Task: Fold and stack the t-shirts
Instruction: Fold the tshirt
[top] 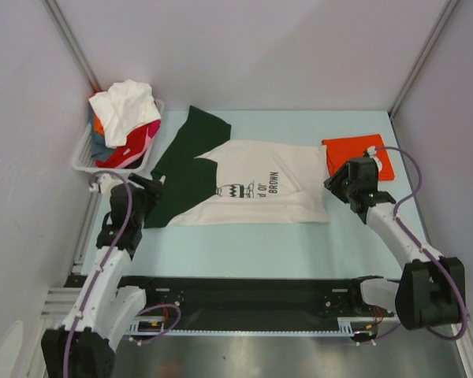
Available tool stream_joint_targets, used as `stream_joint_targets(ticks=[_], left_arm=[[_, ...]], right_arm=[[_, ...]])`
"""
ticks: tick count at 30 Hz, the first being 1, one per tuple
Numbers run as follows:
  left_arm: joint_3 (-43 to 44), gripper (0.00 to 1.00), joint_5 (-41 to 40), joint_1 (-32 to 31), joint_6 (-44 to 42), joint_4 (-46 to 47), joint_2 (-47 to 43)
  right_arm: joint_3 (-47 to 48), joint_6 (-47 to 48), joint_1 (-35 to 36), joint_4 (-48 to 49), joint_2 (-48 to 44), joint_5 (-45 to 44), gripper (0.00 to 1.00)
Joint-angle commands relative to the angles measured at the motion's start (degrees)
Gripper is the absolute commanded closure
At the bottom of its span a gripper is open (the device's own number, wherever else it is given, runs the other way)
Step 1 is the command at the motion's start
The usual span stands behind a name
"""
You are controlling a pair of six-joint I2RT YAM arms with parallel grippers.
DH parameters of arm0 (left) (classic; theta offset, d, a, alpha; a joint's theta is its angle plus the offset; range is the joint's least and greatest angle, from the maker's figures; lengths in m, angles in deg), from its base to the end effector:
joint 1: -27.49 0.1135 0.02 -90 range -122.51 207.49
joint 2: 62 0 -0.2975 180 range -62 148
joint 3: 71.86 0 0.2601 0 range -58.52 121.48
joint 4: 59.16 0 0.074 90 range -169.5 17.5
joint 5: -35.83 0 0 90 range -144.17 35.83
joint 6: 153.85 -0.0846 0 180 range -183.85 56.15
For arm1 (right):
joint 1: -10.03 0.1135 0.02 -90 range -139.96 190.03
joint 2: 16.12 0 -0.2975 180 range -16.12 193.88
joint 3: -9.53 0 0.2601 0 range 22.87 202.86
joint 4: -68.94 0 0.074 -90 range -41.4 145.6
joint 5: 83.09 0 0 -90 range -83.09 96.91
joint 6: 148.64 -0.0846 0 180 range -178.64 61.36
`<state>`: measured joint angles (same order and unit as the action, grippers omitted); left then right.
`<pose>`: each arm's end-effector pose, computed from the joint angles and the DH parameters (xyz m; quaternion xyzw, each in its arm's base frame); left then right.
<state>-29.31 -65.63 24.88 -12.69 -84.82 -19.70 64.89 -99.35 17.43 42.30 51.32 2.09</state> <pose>0.2023 0.0076 0.2475 -0.3944 0.7448 -0.1651 0.5123 0.2823 0.0295 0.2348 0.2756 0.8577 0.1416 0.4102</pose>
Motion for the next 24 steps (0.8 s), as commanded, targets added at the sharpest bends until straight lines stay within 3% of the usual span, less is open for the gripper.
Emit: stream_joint_targets(ticks=[1,11,24], left_arm=[[5.41,0.27,4.17,-3.01,-4.74,9.23,6.72],[19.73,0.27,6.89,-5.12,-6.77,17.41,31.95],[40.74,0.30,9.79,-5.21,-6.95,14.60,59.28]], right_arm=[[5.61,1.69,-3.00,4.23,6.64,2.52,0.56],[20.37,1.16,-9.77,11.01,30.35,9.02,0.53],[34.61,-0.16,-11.70,12.07,47.95,12.12,0.54]])
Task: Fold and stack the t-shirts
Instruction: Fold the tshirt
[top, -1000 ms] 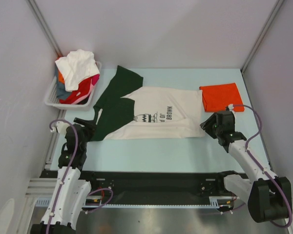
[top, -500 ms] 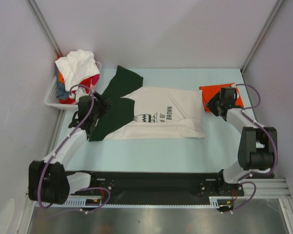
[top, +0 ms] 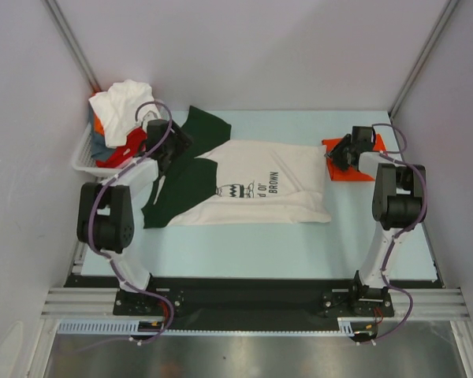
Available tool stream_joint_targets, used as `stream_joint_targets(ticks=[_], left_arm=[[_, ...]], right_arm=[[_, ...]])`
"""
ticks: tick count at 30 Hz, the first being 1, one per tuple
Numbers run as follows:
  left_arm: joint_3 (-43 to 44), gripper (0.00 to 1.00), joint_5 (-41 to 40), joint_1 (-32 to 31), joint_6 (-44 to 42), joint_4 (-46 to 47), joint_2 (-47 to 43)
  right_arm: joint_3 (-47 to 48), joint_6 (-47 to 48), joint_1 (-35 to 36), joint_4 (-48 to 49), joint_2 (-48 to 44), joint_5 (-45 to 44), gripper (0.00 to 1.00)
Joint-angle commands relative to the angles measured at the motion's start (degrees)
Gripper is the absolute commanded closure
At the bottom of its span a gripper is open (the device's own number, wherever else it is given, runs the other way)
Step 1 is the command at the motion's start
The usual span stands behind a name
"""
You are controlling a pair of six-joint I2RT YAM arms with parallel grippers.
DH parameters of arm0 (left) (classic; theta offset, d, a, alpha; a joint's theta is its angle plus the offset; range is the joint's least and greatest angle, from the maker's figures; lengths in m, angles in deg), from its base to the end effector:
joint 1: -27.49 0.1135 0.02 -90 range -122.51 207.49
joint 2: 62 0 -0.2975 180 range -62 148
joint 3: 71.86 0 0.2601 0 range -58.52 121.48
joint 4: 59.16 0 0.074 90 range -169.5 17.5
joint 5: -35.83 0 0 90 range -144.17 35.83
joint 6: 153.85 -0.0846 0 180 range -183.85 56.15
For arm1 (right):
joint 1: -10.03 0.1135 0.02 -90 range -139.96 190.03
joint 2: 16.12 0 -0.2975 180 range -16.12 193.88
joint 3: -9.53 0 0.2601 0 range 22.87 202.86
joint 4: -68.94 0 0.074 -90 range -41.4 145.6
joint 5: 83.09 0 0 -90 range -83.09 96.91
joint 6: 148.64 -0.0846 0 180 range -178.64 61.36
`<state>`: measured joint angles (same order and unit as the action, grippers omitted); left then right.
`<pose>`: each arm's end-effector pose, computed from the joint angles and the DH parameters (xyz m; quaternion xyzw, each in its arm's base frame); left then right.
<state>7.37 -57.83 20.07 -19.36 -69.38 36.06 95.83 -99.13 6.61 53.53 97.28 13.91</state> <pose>0.4433 -0.0523 0.2472 -0.2892 0.8116 -0.1971 0.4678 0.4859 -0.0187 0.1613 0.3188 0.8566 0.1807 0.3633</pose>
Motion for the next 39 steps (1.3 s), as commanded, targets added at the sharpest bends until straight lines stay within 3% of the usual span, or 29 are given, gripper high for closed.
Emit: stream_joint_targets(ticks=[1,13,27,34,39], left_arm=[[5.90,0.30,1.99,-0.40,-0.19,-1.09,4.76],[17.77,0.30,1.03,-0.49,-0.28,-4.87,17.24],[31.31,0.31,-0.29,-0.49,1.92,-11.90,29.20],[35.80,0.31,-1.88,-0.05,6.21,-17.52,33.77],[38.26,0.32,-0.47,0.92,8.33,-19.90,36.41]], right_arm=[[4.28,-0.38,-1.06,0.57,3.30,0.12,0.54],[13.51,3.66,-0.89,-2.93,8.58,-2.61,0.48],[19.75,10.08,1.92,-6.89,11.31,-5.60,0.52],[22.47,14.20,5.44,-10.06,11.84,-13.93,0.52],[24.41,14.74,6.23,-12.17,13.33,-15.27,0.53]])
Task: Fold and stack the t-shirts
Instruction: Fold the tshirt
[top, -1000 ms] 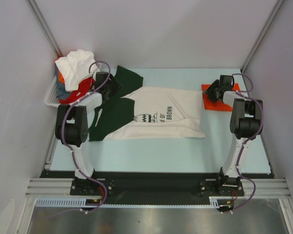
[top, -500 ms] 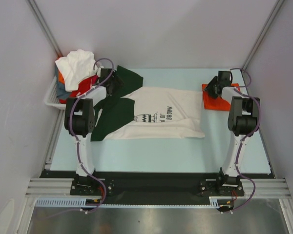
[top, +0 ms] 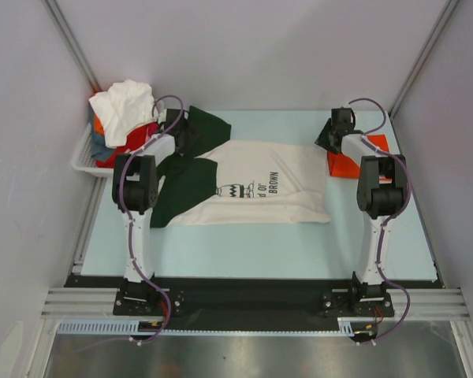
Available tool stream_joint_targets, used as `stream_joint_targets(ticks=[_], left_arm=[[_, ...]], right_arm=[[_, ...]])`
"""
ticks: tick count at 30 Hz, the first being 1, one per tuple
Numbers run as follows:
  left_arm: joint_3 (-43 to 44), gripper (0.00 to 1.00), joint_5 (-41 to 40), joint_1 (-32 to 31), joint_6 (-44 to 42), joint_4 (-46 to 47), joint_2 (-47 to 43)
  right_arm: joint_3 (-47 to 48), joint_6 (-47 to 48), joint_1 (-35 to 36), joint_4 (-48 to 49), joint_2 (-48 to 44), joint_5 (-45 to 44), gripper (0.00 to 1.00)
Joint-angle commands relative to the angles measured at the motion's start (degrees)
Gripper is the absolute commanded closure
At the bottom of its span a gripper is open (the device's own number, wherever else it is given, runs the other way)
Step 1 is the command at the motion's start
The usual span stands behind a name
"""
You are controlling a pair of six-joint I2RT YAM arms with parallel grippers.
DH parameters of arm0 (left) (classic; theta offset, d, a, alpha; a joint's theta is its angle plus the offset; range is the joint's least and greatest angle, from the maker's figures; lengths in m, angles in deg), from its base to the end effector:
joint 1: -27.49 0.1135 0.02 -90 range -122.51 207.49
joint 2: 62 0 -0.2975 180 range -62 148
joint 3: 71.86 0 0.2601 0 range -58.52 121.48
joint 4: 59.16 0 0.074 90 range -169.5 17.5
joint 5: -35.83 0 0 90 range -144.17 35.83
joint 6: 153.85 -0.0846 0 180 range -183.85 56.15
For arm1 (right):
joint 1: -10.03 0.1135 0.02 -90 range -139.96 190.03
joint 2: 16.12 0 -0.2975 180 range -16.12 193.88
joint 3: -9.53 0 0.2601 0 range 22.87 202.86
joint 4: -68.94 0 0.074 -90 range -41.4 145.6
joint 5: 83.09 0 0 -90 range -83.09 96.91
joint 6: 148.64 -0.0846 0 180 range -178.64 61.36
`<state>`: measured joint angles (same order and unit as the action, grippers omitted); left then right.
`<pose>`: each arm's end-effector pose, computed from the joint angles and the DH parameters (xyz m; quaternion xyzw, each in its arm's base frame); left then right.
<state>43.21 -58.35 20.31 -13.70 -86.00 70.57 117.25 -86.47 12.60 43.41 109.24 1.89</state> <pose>0.5788 -0.0667 0.1437 -0.3505 0.8519 -0.1565 0.3563 0.5552 0.0175 0.1690 0.2174 0.8908 0.0653 0.3937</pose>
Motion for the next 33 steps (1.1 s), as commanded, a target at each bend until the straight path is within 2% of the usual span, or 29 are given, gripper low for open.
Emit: stream_joint_targets(ticks=[1,9,15,17,19,23,29,33], left_arm=[[2.24,0.31,-0.12,0.59,2.50,-3.29,1.73],[1.80,0.31,-2.67,0.59,1.44,-3.82,0.23],[3.64,0.31,-3.90,0.59,-0.31,-4.52,-0.03],[4.52,0.30,-4.42,0.50,-1.45,-4.52,-0.38],[5.49,0.29,-5.39,0.15,-2.95,-4.61,-0.82],[10.83,0.26,-6.79,0.15,-6.55,-4.52,0.31],[19.28,0.20,-6.89,0.15,-9.63,-0.75,5.41],[21.31,0.16,-6.01,0.15,-9.37,4.08,8.14]], right_arm=[[3.43,2.26,0.33,-2.58,1.81,-4.03,0.53],[9.58,2.44,0.42,-8.29,6.38,-7.46,0.54],[10.38,2.87,0.24,-9.52,6.83,-7.03,0.54],[10.29,2.79,0.24,-9.35,7.09,-5.80,0.59],[10.03,2.61,0.16,-9.00,6.92,-4.31,0.69],[9.50,2.00,-0.19,-7.60,6.74,-0.09,0.99],[4.59,-0.38,-1.34,-1.72,4.81,8.35,1.00],[3.17,-1.17,-1.78,0.32,4.19,11.78,1.00]])
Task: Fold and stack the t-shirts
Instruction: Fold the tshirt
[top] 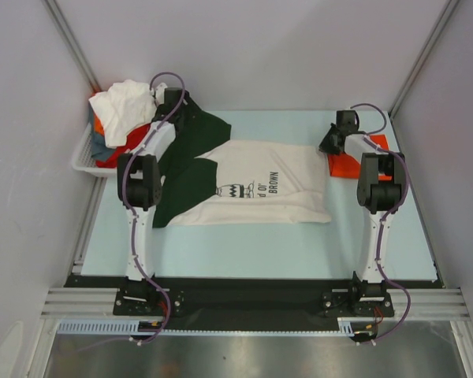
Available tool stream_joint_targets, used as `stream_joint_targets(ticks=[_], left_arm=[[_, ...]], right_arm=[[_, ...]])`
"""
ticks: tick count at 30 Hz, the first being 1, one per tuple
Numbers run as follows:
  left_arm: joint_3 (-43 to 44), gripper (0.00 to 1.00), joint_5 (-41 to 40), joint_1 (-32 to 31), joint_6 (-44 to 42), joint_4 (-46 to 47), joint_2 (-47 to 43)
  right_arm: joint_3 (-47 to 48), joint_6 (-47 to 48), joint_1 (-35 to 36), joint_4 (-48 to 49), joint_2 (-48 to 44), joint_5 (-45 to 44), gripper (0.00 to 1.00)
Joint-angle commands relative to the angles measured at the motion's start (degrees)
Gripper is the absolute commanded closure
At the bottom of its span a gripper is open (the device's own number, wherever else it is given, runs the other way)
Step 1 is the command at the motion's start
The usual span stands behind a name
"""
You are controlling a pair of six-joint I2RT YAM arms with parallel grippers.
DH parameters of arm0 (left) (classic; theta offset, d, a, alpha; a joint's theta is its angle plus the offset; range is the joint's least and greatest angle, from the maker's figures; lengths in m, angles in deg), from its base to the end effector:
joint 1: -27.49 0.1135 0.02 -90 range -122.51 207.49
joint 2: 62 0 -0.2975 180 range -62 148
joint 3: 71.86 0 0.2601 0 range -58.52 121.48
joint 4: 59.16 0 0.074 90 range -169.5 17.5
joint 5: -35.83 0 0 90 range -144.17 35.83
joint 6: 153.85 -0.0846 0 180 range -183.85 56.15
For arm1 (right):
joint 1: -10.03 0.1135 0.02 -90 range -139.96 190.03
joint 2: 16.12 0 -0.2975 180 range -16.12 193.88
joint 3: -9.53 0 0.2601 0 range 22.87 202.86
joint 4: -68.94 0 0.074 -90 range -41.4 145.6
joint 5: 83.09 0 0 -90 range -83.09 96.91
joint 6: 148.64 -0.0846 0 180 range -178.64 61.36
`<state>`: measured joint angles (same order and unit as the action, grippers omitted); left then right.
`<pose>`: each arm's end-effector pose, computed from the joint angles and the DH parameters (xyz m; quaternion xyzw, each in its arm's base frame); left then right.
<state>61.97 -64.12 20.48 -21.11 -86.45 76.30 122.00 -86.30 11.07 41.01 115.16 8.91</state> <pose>0.6322 -0.0630 0.2083 -0.3072 0.8154 -0.1352 0.4717 0.5710 0.0133 0.1377 0.2077 0.9060 0.1071 0.3530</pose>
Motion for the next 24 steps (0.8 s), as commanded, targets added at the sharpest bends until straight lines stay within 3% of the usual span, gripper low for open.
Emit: stream_joint_targets(ticks=[1,7,12,24], left_arm=[[2.73,0.13,0.72,-0.03,-1.26,5.60,2.85],[7.83,0.08,3.10,-1.51,-2.56,7.63,7.33],[10.12,0.03,-1.11,-4.68,-6.09,6.22,8.56],[13.37,0.03,-0.59,-7.58,-3.63,3.06,11.73]], right_arm=[[-1.57,-1.52,-0.25,2.99,-1.82,5.12,1.00],[-2.45,-2.48,-0.60,4.65,-2.26,8.10,1.00],[-3.33,-3.28,-0.60,5.80,-2.70,10.21,1.00],[-5.10,-4.16,-0.34,9.76,-4.02,17.15,1.00]])
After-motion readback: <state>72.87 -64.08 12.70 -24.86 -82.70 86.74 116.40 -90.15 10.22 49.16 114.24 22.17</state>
